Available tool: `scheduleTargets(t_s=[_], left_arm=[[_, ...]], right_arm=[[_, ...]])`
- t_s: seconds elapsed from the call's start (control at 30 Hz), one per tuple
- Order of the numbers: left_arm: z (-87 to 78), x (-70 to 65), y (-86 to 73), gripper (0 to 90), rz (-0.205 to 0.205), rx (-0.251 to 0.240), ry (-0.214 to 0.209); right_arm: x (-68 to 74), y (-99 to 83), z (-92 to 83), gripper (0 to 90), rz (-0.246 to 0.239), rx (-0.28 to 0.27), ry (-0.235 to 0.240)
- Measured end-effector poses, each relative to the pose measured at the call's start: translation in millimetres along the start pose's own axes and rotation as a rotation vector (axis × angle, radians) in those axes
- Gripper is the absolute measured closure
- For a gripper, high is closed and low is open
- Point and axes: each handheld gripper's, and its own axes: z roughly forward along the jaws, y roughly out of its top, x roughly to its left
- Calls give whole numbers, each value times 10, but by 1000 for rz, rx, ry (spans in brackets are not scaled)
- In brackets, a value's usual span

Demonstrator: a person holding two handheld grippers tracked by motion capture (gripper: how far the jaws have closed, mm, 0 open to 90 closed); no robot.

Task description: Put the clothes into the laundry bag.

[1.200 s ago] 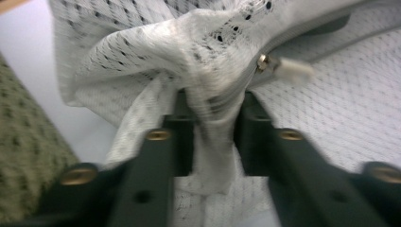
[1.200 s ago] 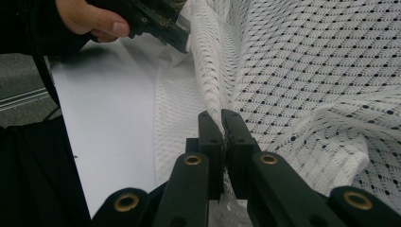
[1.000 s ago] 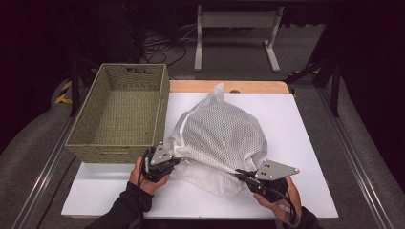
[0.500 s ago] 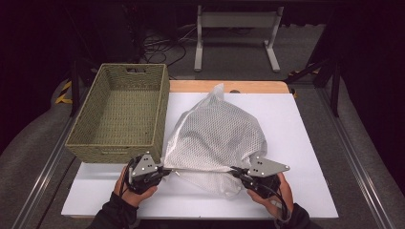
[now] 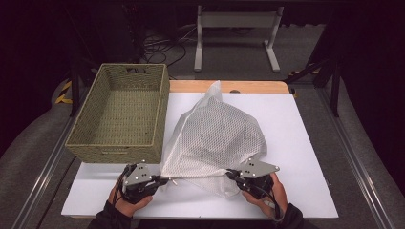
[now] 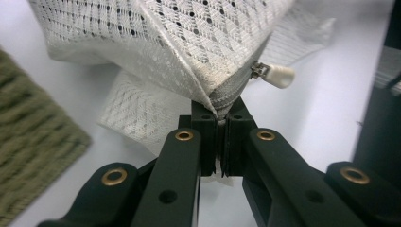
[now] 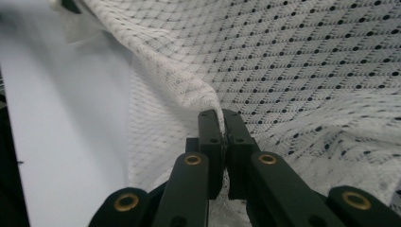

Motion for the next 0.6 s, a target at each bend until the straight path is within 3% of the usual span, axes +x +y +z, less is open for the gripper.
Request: scheduleTargets(t_s=[0.1,0.27,0.37,0.4,0.47,0.6], left_arm=[[-8,-123,-2,863,4,-6,-35],[-79,-257,48,862,32,-40,-44],[-72,-182,50,862,27,-42,-35],[-68,-159,44,861,5,-47,-37],[-54,-114,49,861,1,-48,-27],[6,-92,51,861,13,-32,-18]], right_arm=[[-13,-18,11,886,8,3,-8],[-16,-26,-2,874,7,6,-5],[-3,-11,-6,832,10,-1,-5],[8,-4,-1,799,8,0,-2],[39,15,7,725,-4,2,15],[116,72,-45,719,-26,-31,31]])
